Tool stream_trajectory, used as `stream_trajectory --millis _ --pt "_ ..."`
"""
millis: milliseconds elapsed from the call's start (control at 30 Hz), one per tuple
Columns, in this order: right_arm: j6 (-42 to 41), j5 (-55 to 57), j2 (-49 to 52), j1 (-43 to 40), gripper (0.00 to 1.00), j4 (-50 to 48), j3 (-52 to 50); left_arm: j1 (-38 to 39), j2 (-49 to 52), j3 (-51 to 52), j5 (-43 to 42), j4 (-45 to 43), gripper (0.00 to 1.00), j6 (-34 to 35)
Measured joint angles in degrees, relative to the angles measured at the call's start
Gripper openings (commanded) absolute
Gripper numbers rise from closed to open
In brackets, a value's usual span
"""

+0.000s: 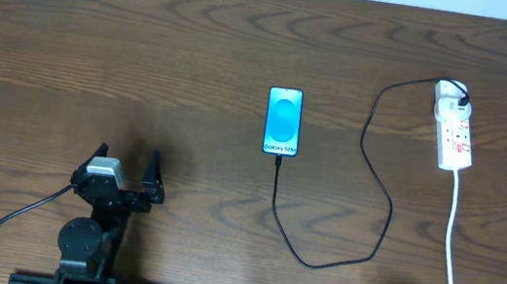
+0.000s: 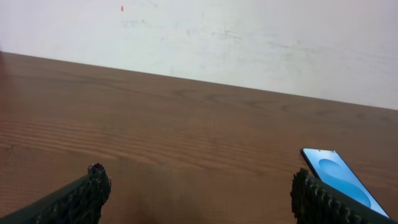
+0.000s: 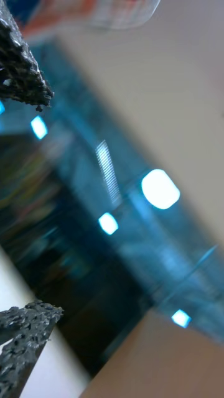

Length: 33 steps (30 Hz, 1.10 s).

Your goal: Plug charger to phone and switch on socket

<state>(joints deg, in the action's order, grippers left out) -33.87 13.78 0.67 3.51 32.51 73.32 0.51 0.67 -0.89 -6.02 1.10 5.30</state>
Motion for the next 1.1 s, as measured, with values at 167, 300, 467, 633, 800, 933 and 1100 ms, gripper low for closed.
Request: stream_trajectory --millis 167,300,467,633,800,933,1100 --pt "0.0 0.6 0.3 0.1 0.99 -3.4 -16.4 0.0 0.0 0.0 0.0 0.0 0.94 0.0" --pt "0.0 0.9 0.3 0.1 0.99 -9.3 -26.9 0.0 0.0 0.0 0.0 0.0 0.94 0.0" --pt "0.0 0.4 0.2 0.1 0.99 -18.0 -39.4 0.0 0.0 0.0 0.0 0.0 0.94 0.0" --pt "0.0 -1.6 0.2 0.1 0.99 -35.7 -52.6 0.0 0.0 0.0 0.0 0.0 0.94 0.0" --pt "0.0 -2.3 0.2 0.1 0.99 -46.5 -65.8 0.0 0.0 0.0 0.0 0.0 0.94 0.0" --pt "0.0 -2.7 0.2 0.1 0.99 -52.3 -72.0 0.0 0.0 0.0 0.0 0.0 0.94 0.0" --pt "0.0 -4.1 0.0 0.1 0.99 -46.4 -72.8 0.0 0.0 0.0 0.0 0.0 0.95 0.0"
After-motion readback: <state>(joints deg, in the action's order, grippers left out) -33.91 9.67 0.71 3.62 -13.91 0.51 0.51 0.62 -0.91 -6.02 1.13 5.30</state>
